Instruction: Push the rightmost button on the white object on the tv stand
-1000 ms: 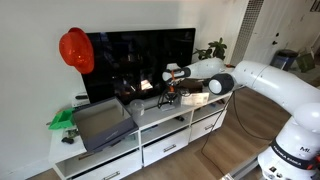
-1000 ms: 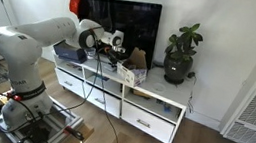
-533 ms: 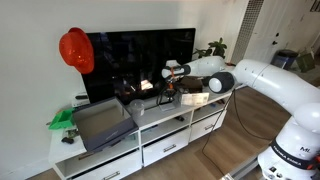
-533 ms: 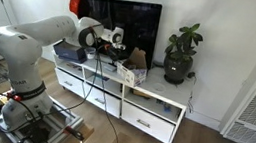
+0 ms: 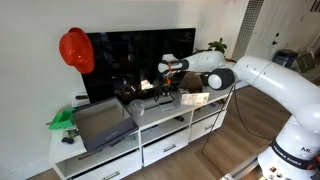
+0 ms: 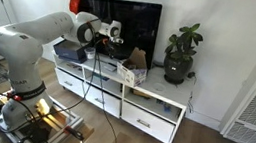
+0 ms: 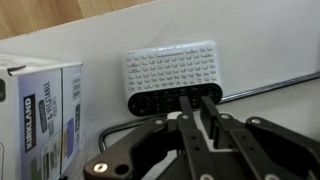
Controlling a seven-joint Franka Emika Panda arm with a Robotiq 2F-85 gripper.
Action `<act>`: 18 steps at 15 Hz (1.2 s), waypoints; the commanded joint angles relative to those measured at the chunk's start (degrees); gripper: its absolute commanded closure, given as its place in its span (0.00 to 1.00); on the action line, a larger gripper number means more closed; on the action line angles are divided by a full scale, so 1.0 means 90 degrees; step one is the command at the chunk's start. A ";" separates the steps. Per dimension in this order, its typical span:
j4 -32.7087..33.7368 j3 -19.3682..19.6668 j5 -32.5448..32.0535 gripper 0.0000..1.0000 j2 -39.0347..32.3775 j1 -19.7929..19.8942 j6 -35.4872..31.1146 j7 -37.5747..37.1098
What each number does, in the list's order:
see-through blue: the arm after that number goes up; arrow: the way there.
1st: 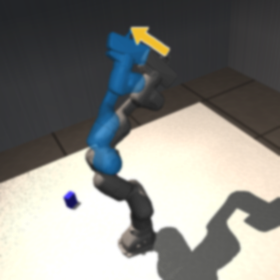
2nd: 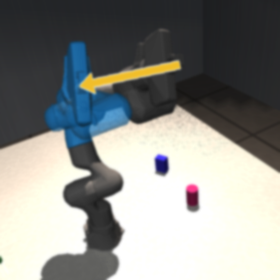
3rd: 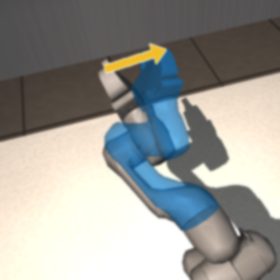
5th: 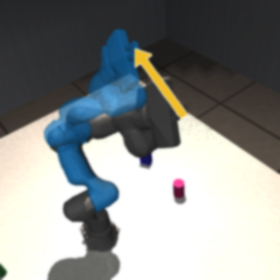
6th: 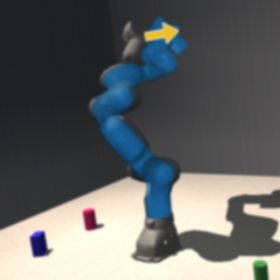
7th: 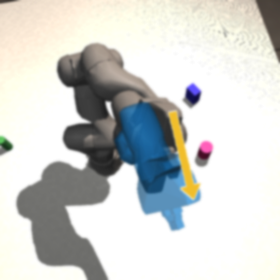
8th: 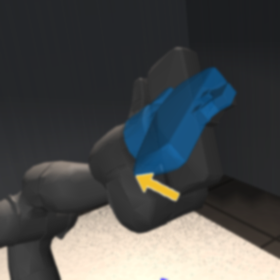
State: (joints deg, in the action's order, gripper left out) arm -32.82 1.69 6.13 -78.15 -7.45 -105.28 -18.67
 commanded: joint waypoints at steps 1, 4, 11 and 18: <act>-0.0467 0.0036 -0.0123 0.49 0.0563 -0.0163 0.0110 0.0333; -0.0641 0.0072 -0.0222 0.29 0.0788 -0.0270 0.0197 0.0618; -0.2104 0.0141 -0.0656 0.00 0.1681 -0.0465 -0.0207 0.1230; -0.3914 0.0003 -0.0905 0.00 0.2783 -0.0460 -0.0555 0.1921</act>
State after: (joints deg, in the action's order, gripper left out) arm -56.71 2.14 -0.88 -60.50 -11.46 -107.86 -5.46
